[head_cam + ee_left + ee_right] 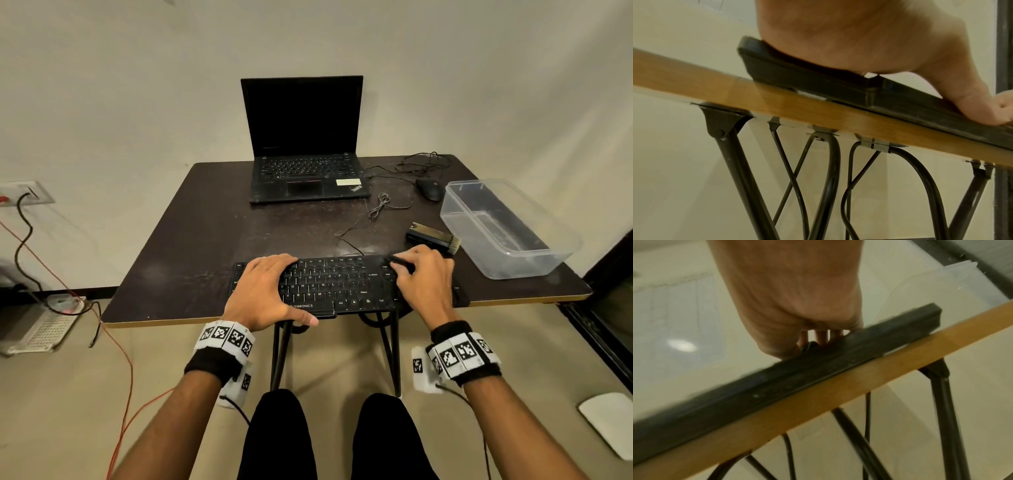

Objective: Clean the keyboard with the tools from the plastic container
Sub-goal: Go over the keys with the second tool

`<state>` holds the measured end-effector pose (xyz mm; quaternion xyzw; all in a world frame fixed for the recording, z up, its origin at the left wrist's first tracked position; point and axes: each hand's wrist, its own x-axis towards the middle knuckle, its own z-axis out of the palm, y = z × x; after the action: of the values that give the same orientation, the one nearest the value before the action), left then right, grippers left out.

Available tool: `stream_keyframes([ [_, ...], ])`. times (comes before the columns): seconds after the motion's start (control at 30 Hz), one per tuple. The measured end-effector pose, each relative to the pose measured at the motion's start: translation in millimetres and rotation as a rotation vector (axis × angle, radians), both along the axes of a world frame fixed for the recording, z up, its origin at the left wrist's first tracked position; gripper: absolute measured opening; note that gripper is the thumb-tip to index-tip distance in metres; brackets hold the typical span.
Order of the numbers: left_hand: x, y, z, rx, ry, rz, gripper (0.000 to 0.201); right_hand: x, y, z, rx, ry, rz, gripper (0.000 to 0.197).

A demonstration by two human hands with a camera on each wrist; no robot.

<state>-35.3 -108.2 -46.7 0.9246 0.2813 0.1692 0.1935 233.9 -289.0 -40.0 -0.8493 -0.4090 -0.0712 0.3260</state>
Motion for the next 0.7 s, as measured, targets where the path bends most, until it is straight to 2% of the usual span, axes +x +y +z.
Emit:
stream_keyframes([
  [0.07, 0, 0, 1, -0.006, 0.001, -0.002, 0.128, -15, 2, -5, -0.010, -0.044, 0.148, 0.013],
  [0.1, 0, -1, 1, -0.004, 0.002, -0.006, 0.129, -16, 2, -8, -0.009, -0.061, 0.168, 0.012],
  [0.23, 0, -2, 3, -0.006, 0.010, 0.010, 0.130, -6, 3, -3, 0.043, 0.010, -0.011, 0.012],
  [0.37, -1, -2, 3, -0.008, 0.002, 0.003, 0.127, -24, 5, -8, 0.028, -0.074, 0.162, 0.011],
  [0.5, 1, -2, 2, 0.004, 0.013, 0.006, 0.128, -8, 0, -4, 0.047, -0.033, 0.004, 0.012],
  [0.63, 0, -1, 2, -0.011, 0.010, 0.009, 0.131, -27, -1, -10, 0.028, -0.115, 0.191, 0.012],
  [0.7, 1, 0, 1, -0.001, 0.017, 0.001, 0.130, -18, -5, -12, 0.046, -0.096, 0.135, 0.013],
])
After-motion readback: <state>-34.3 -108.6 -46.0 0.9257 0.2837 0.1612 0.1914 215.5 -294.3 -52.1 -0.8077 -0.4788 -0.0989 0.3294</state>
